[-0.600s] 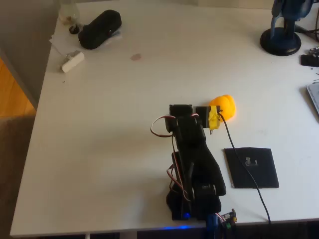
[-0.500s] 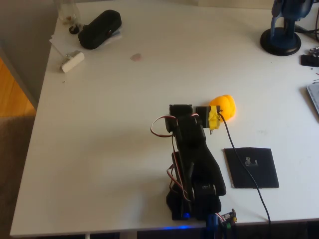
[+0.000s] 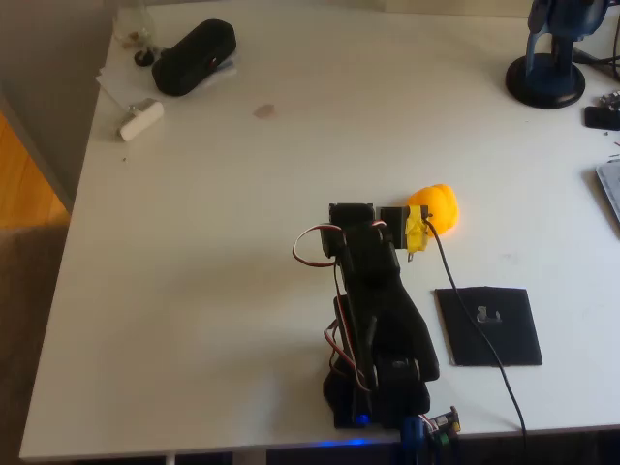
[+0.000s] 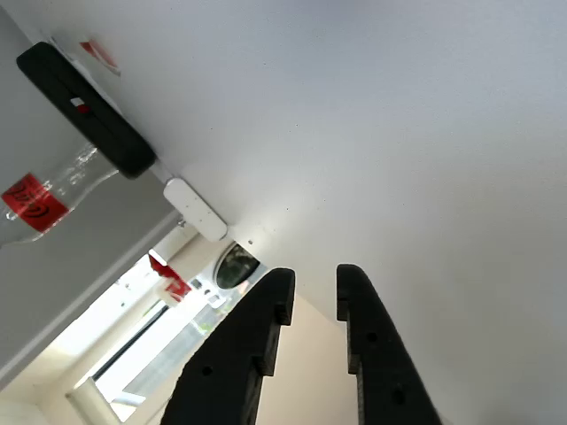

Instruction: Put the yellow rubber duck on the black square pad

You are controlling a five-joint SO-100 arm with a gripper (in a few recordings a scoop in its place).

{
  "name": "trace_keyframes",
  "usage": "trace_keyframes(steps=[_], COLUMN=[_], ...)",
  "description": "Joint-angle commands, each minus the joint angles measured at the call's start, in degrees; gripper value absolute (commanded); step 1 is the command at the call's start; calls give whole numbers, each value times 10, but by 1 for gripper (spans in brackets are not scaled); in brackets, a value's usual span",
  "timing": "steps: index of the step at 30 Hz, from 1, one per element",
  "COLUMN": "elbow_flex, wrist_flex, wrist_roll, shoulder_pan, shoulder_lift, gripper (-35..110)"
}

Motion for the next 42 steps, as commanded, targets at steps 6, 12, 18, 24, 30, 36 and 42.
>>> trace_keyframes(steps=[6, 12, 18, 24, 30, 36, 42], elbow_flex=[9, 7, 5, 0, -61, -189, -320], wrist_flex=[1, 1, 1, 1, 4, 8, 8], wrist_roll=[-6, -6, -6, -6, -7, -8, -9], shoulder_pan=[-17, -17, -14, -12, -11, -11, -10], shoulder_lift=[10, 10, 10, 11, 11, 11, 1], gripper=[5, 5, 5, 5, 5, 5, 5])
